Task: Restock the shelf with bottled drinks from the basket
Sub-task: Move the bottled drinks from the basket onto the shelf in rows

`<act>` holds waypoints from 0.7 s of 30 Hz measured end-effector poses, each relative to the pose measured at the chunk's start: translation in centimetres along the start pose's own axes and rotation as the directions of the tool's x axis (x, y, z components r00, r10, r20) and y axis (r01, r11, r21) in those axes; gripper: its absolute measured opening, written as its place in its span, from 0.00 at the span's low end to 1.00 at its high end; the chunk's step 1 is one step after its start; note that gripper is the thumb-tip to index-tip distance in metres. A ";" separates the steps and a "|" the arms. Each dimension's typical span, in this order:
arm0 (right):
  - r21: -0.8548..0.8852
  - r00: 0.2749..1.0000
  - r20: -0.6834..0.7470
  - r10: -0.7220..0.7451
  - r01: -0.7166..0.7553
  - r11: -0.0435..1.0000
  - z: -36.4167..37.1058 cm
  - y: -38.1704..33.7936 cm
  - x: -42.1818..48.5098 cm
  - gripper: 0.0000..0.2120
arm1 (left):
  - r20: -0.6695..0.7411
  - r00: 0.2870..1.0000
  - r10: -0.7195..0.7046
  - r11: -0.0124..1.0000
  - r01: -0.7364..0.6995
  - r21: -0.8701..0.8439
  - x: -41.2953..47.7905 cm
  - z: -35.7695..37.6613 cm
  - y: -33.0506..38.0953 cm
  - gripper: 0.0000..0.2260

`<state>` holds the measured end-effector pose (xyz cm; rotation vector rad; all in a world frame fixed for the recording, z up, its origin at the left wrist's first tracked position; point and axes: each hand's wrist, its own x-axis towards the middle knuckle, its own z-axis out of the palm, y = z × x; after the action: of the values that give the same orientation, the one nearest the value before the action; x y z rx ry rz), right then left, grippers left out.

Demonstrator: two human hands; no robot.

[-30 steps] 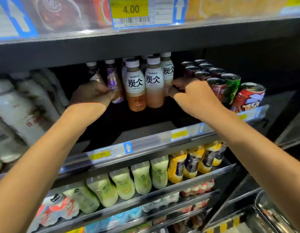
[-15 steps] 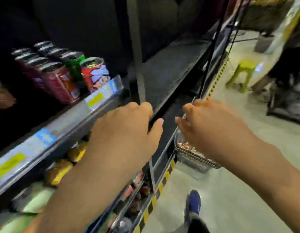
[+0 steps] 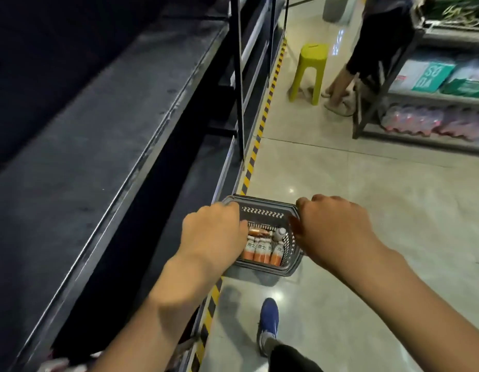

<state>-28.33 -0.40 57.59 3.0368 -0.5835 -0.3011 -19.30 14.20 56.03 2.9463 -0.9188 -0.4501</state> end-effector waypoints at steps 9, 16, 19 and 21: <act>0.033 0.951 0.307 0.031 -0.043 0.999 13.2 3.6 15.6 0.15 | 0.275 0.960 0.056 0.983 -0.101 0.153 18.5 11.9 2.6 0.12; -0.003 0.845 0.535 0.014 -0.015 1.000 30.7 2.5 24.8 0.19 | 0.493 0.867 0.075 0.949 -0.214 0.232 31.0 28.9 1.9 0.14; -0.034 0.779 0.627 0.027 -0.007 0.999 40.7 1.6 28.8 0.23 | 0.560 0.826 0.059 0.934 -0.244 0.262 36.1 38.3 0.8 0.15; -0.048 0.729 0.684 0.038 -0.007 0.999 48.1 0.7 31.1 0.25 | 0.592 0.803 0.072 0.925 -0.276 0.262 38.8 44.8 -0.2 0.16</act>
<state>-9.72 -12.40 4.80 2.7892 -0.6112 -1.4544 -1.26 -4.51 2.72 3.0022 -1.4434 -1.3545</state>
